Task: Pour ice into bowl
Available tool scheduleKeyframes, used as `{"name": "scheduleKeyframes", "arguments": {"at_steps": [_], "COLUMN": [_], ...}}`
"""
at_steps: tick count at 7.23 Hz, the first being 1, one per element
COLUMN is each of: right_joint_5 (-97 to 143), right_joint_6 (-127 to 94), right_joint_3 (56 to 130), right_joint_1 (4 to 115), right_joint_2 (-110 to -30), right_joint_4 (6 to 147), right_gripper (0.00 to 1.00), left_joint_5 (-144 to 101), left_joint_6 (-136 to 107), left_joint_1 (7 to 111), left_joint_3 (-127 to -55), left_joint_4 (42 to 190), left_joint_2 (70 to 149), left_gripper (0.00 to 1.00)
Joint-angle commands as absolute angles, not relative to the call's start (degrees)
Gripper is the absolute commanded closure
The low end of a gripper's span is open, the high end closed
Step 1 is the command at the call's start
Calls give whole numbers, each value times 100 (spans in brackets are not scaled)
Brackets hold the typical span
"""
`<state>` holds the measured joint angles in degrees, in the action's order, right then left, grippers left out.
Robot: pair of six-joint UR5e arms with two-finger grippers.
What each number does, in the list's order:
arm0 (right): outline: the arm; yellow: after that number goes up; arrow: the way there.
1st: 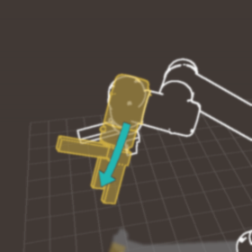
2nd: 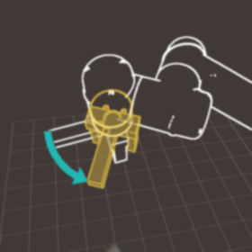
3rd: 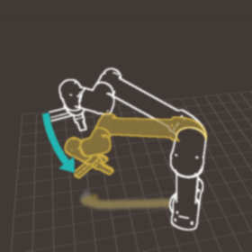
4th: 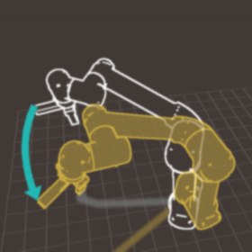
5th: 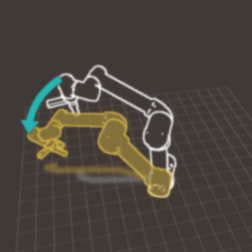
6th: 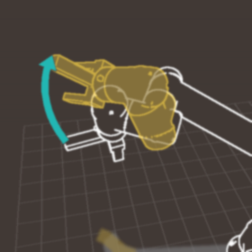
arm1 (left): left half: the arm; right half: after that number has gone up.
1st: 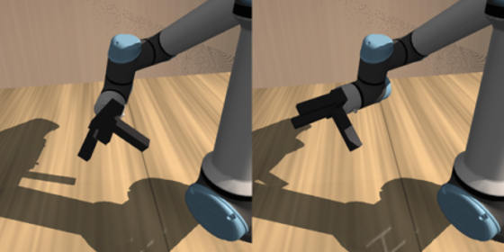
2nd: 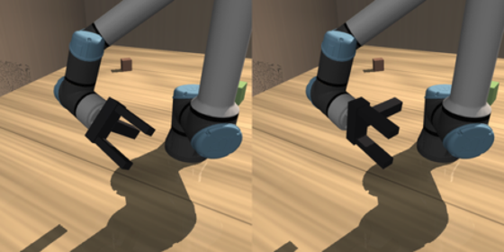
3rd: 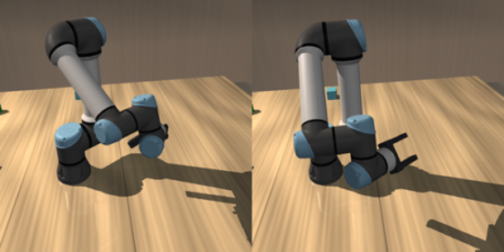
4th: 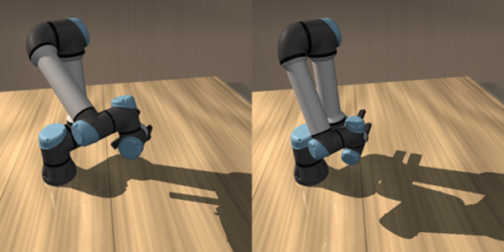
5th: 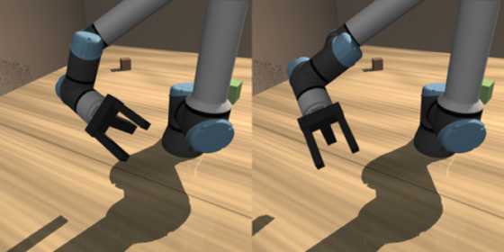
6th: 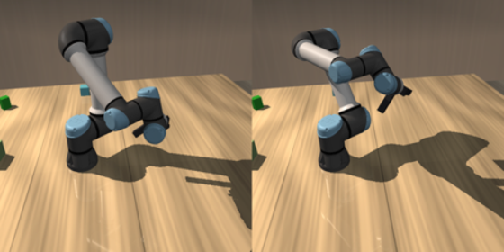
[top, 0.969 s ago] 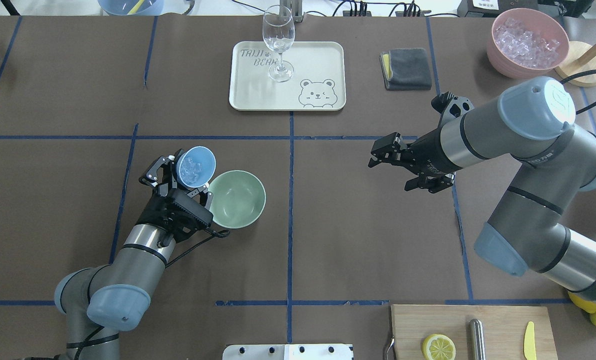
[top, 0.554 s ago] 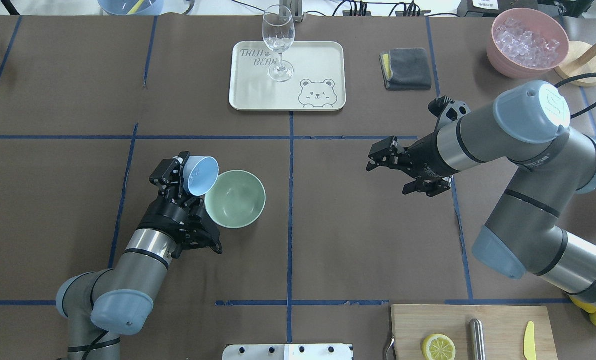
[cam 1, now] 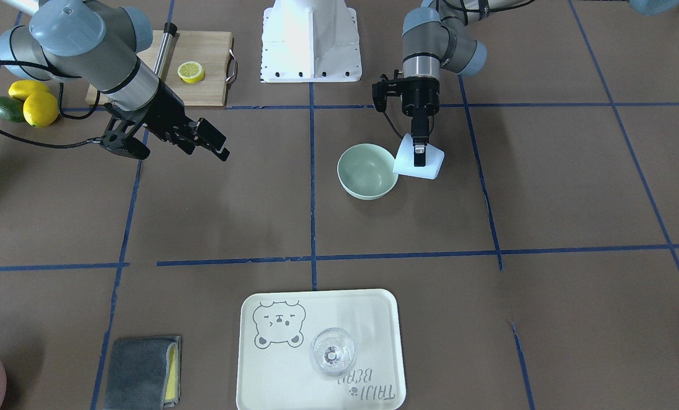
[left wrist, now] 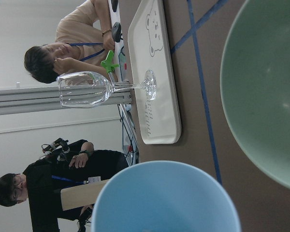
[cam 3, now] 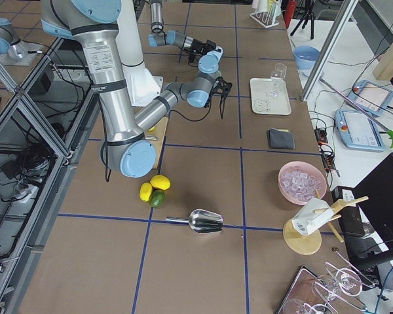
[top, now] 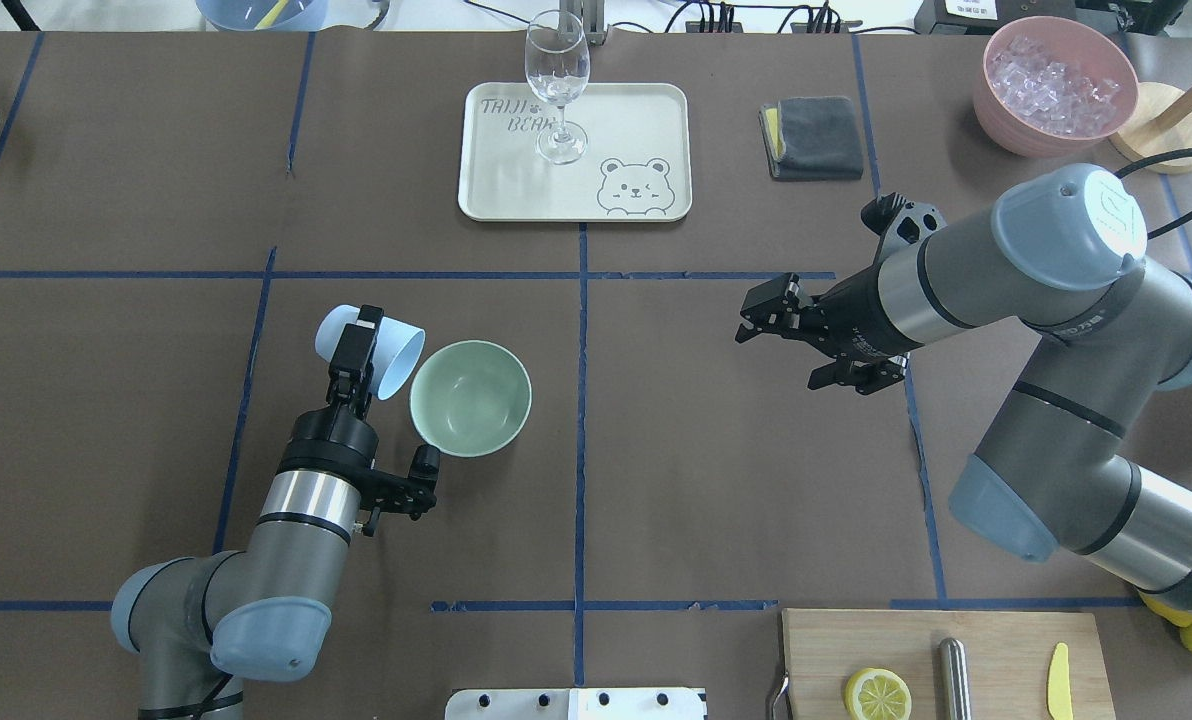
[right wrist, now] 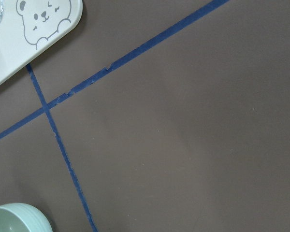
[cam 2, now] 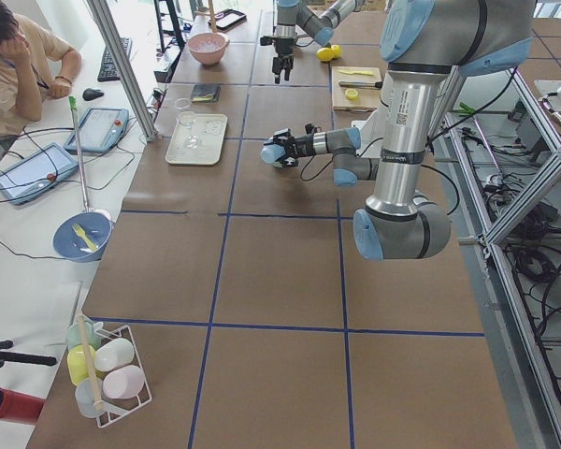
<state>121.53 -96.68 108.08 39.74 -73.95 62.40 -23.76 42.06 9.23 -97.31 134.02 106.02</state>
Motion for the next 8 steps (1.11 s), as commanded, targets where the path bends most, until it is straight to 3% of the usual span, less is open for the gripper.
{"name": "scheduleKeyframes", "arguments": {"at_steps": [1,8], "right_joint_5": [12155,12102], "right_joint_6": [-9633,-9853], "right_joint_3": [10715,10547], "right_joint_1": [3824,3841], "right_joint_2": [-7418,-7453], "right_joint_4": [6232,6240], "right_gripper": [0,0], "left_joint_5": [-2039,-1468], "left_joint_6": [4411,5739], "left_joint_1": [765,571], "left_joint_3": [-9765,-9747], "left_joint_4": [13025,13060], "left_joint_2": [10600,10837], "left_gripper": [100,100]}}
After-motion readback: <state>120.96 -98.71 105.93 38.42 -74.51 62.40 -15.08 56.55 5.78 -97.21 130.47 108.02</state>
